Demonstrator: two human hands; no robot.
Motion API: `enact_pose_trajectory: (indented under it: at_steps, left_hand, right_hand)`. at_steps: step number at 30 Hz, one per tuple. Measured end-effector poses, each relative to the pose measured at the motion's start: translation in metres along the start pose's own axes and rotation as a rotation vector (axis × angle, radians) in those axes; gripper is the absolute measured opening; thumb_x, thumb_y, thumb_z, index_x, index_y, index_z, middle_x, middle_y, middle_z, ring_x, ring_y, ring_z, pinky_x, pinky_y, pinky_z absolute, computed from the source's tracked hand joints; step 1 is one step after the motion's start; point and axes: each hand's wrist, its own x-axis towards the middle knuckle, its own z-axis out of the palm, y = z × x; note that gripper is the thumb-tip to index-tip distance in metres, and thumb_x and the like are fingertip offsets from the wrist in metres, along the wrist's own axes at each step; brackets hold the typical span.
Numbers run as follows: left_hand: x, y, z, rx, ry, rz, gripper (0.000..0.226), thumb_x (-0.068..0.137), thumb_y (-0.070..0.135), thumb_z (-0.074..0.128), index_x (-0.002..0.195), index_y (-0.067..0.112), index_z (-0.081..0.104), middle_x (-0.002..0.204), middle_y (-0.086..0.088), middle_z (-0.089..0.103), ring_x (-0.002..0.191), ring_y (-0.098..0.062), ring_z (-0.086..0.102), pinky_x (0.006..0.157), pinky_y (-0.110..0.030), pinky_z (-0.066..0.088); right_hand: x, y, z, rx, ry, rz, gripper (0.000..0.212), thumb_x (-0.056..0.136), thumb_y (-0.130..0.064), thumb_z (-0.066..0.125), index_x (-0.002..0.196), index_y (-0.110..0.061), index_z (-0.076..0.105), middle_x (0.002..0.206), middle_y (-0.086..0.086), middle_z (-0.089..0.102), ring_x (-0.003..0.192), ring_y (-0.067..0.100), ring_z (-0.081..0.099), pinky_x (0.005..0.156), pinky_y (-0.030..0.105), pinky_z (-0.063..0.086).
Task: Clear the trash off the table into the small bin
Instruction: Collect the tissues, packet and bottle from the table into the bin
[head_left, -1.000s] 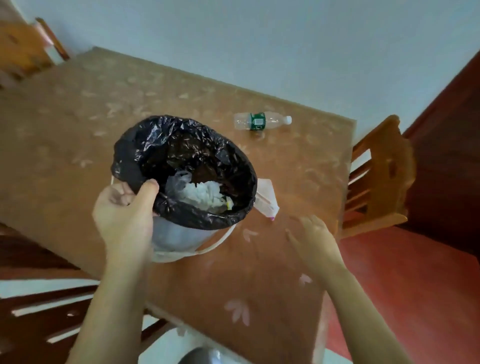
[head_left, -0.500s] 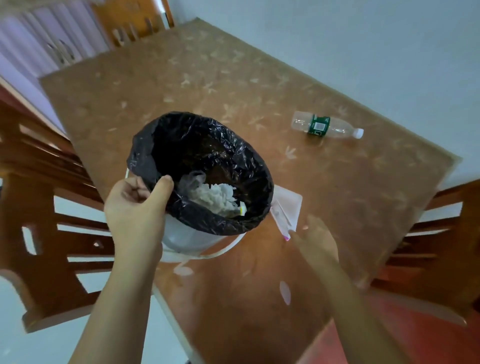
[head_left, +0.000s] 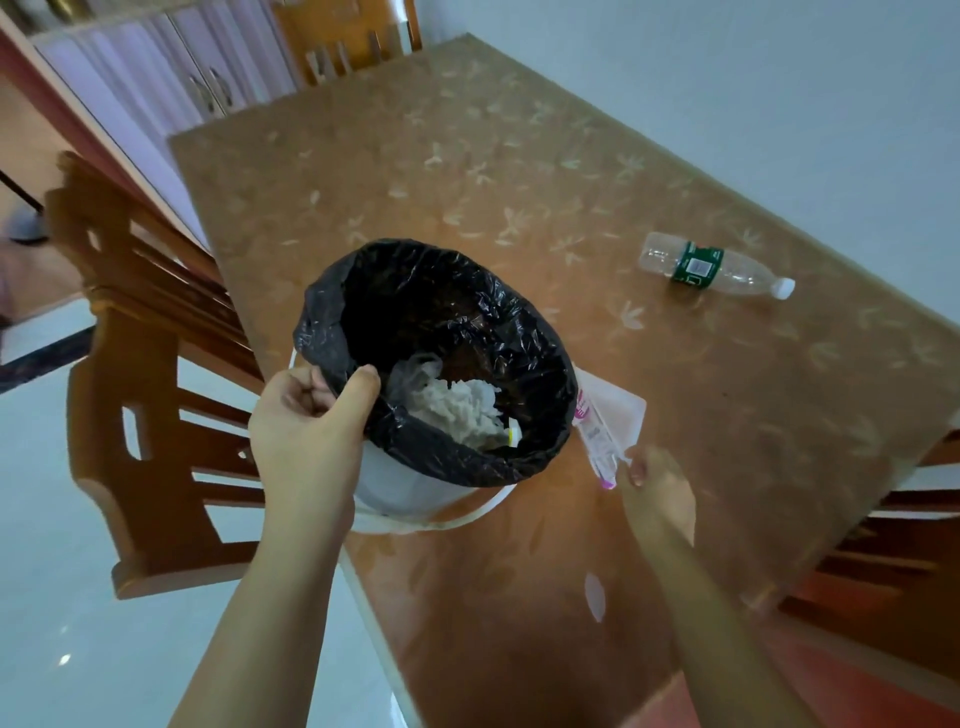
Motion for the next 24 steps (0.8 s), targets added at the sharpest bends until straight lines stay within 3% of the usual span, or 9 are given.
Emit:
enact_pose_trajectory:
  at_steps: [4,9,13,17,21,24]
  left_hand:
    - [0.002,-0.003,-0.005,-0.029,-0.001,0.003,0.029,0.068,0.031,0.067,0.069,0.016,0.043,0.077,-0.011,0.05,0.073,-0.025,0.048,0.074,-0.04,0.044]
    - [0.003,-0.008,-0.009,-0.048,-0.021,0.026,0.035,0.068,0.03,0.068,0.061,0.02,0.035,0.064,-0.009,0.037,0.066,-0.022,0.038,0.066,-0.035,0.037]
    - [0.006,-0.014,-0.012,-0.072,-0.044,0.021,0.035,0.067,0.03,0.068,0.06,0.021,0.034,0.051,0.011,0.032,0.056,-0.012,0.031,0.061,-0.031,0.033]
    - [0.007,-0.018,-0.015,-0.093,-0.076,0.029,0.036,0.073,0.023,0.069,0.063,0.02,0.034,0.058,0.002,0.031,0.059,-0.015,0.031,0.063,-0.033,0.032]
    - [0.009,-0.019,-0.017,-0.095,-0.126,0.033,0.036,0.064,0.033,0.068,0.062,0.02,0.035,0.058,0.002,0.031,0.061,-0.019,0.031,0.063,-0.035,0.034]
    - [0.011,-0.022,-0.017,-0.054,-0.141,0.031,0.033,0.059,0.042,0.067,0.06,0.026,0.038,0.054,0.007,0.033,0.057,-0.017,0.033,0.063,-0.037,0.035]
  right_hand:
    - [-0.001,0.001,-0.001,0.066,0.057,0.043,0.008,0.083,-0.01,0.055,0.083,-0.002,0.057,0.086,0.02,0.061,0.072,0.034,0.054,0.065,0.037,0.041]
    - [-0.001,-0.002,-0.008,0.165,0.127,0.075,0.008,0.082,-0.011,0.058,0.077,-0.005,0.058,0.08,0.015,0.062,0.07,0.027,0.051,0.066,0.03,0.038]
    - [-0.01,-0.013,-0.017,0.229,0.23,0.042,0.006,0.08,-0.006,0.059,0.076,-0.001,0.058,0.078,0.016,0.064,0.074,0.031,0.056,0.07,0.038,0.045]
    - [-0.023,-0.033,-0.033,0.356,0.337,0.056,0.009,0.08,-0.01,0.059,0.073,-0.015,0.057,0.07,0.002,0.06,0.067,0.018,0.055,0.063,0.022,0.037]
    - [-0.031,-0.052,-0.055,0.399,0.405,-0.004,0.009,0.081,-0.014,0.057,0.074,-0.02,0.057,0.067,-0.005,0.059,0.061,0.004,0.053,0.061,0.023,0.041]
    - [-0.04,-0.069,-0.07,0.416,0.403,-0.099,0.013,0.082,-0.015,0.057,0.074,-0.025,0.055,0.07,-0.007,0.059,0.062,0.001,0.054,0.055,0.006,0.04]
